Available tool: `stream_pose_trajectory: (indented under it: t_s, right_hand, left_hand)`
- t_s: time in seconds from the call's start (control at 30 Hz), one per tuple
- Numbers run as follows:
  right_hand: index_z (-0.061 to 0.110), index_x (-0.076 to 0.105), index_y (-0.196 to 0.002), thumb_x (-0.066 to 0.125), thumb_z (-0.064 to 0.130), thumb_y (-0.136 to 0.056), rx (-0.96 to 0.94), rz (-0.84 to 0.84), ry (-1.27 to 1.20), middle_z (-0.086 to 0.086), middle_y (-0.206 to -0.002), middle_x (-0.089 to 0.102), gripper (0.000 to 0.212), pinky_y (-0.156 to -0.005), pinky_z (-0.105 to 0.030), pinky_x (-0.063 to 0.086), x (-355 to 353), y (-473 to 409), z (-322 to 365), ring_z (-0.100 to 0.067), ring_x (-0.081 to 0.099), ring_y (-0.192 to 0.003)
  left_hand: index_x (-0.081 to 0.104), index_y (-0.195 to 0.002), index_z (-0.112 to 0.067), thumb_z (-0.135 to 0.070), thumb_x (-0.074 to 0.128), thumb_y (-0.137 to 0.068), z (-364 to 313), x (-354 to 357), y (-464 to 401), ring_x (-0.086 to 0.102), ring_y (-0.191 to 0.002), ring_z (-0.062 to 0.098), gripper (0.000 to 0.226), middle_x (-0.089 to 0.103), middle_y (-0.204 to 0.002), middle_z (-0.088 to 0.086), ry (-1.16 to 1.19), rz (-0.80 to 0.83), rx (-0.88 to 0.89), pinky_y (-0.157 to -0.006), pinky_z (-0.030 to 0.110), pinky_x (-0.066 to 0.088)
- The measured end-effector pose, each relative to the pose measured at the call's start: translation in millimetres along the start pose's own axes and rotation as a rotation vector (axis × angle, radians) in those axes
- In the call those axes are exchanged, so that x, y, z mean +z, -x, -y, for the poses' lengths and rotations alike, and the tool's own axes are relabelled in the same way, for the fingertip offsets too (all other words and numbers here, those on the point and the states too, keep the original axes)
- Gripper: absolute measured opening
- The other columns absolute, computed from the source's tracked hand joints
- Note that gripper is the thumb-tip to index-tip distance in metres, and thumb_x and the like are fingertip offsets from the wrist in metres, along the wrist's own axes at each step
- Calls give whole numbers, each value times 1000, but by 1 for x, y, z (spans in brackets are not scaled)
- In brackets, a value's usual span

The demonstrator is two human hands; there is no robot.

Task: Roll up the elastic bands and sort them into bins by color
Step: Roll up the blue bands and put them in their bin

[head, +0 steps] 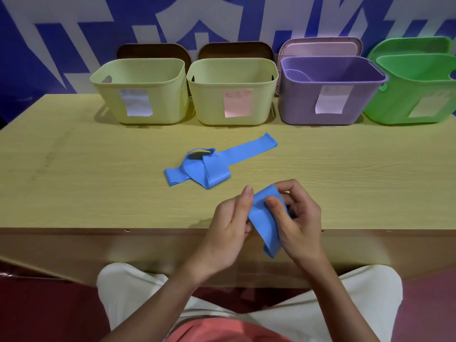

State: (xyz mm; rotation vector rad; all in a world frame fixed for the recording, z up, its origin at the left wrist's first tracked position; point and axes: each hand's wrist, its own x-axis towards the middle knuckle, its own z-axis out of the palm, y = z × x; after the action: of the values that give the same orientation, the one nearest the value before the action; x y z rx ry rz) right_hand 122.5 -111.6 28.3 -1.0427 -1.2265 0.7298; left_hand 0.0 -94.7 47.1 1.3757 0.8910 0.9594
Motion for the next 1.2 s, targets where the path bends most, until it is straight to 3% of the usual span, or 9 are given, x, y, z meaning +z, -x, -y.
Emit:
stream_pose_trajectory:
  t_s: [0.13, 0.27, 0.43, 0.6, 0.73, 0.87, 1.0, 1.1, 1.2]
  right_hand:
    - [26, 58, -96, 61, 27, -87, 15, 47, 32, 15, -56, 57, 9, -49, -11, 34, -1, 3, 2, -1, 45, -47]
    - [22, 62, -106, 58, 14, -89, 13, 86, 76, 15, -52, 51, 19, -48, -10, 31, -4, 1, 4, 0, 39, -45]
    - [21, 59, -95, 58, 13, -90, -10, 93, 91, 16, -53, 51, 10, -46, -11, 31, -5, -1, 5, 0, 40, -44]
    - [12, 56, -85, 63, 18, -87, 30, 47, 3, 16, -56, 60, 9, -48, -9, 36, -5, -1, 6, 1, 53, -48]
    - [8, 55, -81, 63, 15, -87, 20, 37, 17, 15, -57, 59, 13, -49, -9, 36, -5, -3, 3, 1, 51, -48]
    - [18, 55, -82, 64, 18, -85, 26, 32, 20, 16, -56, 57, 10, -49, -9, 34, -5, -6, 2, 1, 47, -47]
    - [26, 59, -100, 61, 30, -85, 20, 57, 8, 9, -54, 55, 15, -48, -12, 34, -7, -5, 4, -2, 42, -46]
    - [24, 63, -101, 60, 30, -87, 25, 68, 23, 9, -53, 52, 15, -47, -15, 32, -8, -6, 5, -4, 38, -45]
    - [23, 59, -90, 62, 17, -88, 5, 51, 58, 8, -52, 49, 6, -48, -13, 32, -8, -7, 5, -2, 38, -46]
  left_hand:
    - [29, -57, -18, -43, 34, -93, -7, 0, -4, 15, -37, 6, 44, 21, -41, -10, 144, -48, -129, -40, 18, 14]
    - [29, -49, -25, -44, 39, -89, -7, -2, -6, 11, -35, 6, 46, 15, -41, -9, 284, 31, -216, -40, 16, 12]
    - [29, -48, -27, -47, 40, -90, -10, -4, -8, 12, -38, 7, 48, 14, -43, -7, 237, 58, -262, -42, 19, 11]
    - [30, -58, -19, -41, 31, -99, -5, -2, -12, 23, -41, 5, 47, 26, -46, -11, -89, -73, -87, -42, 15, 19]
    - [36, -58, -27, -49, 35, -99, 6, -1, -8, 30, -47, 6, 46, 32, -50, -14, -169, -78, 63, -48, 19, 26]
    - [33, -63, -16, -46, 32, -91, 2, 3, -7, 17, -39, 4, 41, 23, -45, -13, 29, 7, -29, -42, 18, 15]
    - [47, -76, -3, -51, 36, -86, -6, 2, -10, 14, -37, 6, 50, 20, -42, -10, 186, 26, -149, -40, 18, 14]
    - [26, -63, -15, -50, 39, -86, -9, -1, -10, 13, -36, 6, 43, 16, -42, -8, 254, 58, -196, -41, 17, 12]
    - [22, -58, -22, -47, 40, -90, -11, -1, -12, 12, -37, 7, 45, 15, -43, -7, 236, 57, -226, -41, 18, 12]
